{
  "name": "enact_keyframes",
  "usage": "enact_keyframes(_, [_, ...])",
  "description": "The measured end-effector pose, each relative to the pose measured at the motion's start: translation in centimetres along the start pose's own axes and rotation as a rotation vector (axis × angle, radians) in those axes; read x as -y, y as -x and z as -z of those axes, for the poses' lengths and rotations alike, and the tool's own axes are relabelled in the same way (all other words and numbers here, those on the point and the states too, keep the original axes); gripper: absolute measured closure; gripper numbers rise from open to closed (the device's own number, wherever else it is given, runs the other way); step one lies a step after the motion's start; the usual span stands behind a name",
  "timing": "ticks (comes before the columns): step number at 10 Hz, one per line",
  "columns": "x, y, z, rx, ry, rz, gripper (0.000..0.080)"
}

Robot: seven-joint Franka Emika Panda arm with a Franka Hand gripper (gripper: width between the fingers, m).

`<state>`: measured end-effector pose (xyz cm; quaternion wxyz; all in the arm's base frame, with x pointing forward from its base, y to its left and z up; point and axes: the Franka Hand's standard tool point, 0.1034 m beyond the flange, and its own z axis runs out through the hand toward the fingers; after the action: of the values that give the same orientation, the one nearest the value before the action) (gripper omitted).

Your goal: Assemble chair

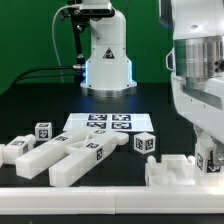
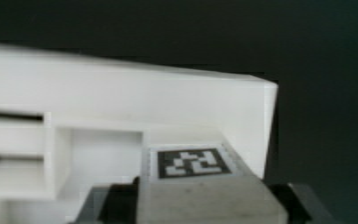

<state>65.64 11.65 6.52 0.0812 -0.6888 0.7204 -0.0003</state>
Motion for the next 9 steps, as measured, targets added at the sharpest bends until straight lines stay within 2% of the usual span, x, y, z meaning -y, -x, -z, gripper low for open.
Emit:
enact_keyframes(2, [-0.1,-0.4,0.0,0.016,0.001,-0.217,0.0509])
enact_keyframes(4, [-0.3,0.1,-0.1,0.015,0.002,-0.275,0.0509])
enact_keyframes(5, [-0.3,0.1,-0.1,0.015,0.003,-0.273,0.0429])
enact_keyframes(6, [-0.2,0.1,0.1,0.016,-0.002,-0.253,0.0429])
enact_keyframes(7, [-0.2,-0.1,1.0,0.021,-0.013,-0.214,0.0249])
enact_keyframes(8, [-0.1,-0.6,2.4,0.026,-0.031,-0.185,0.017])
enact_keyframes(9, [0.1,-1.5,4.2,0.039,-0.05,-0.131,0.0156])
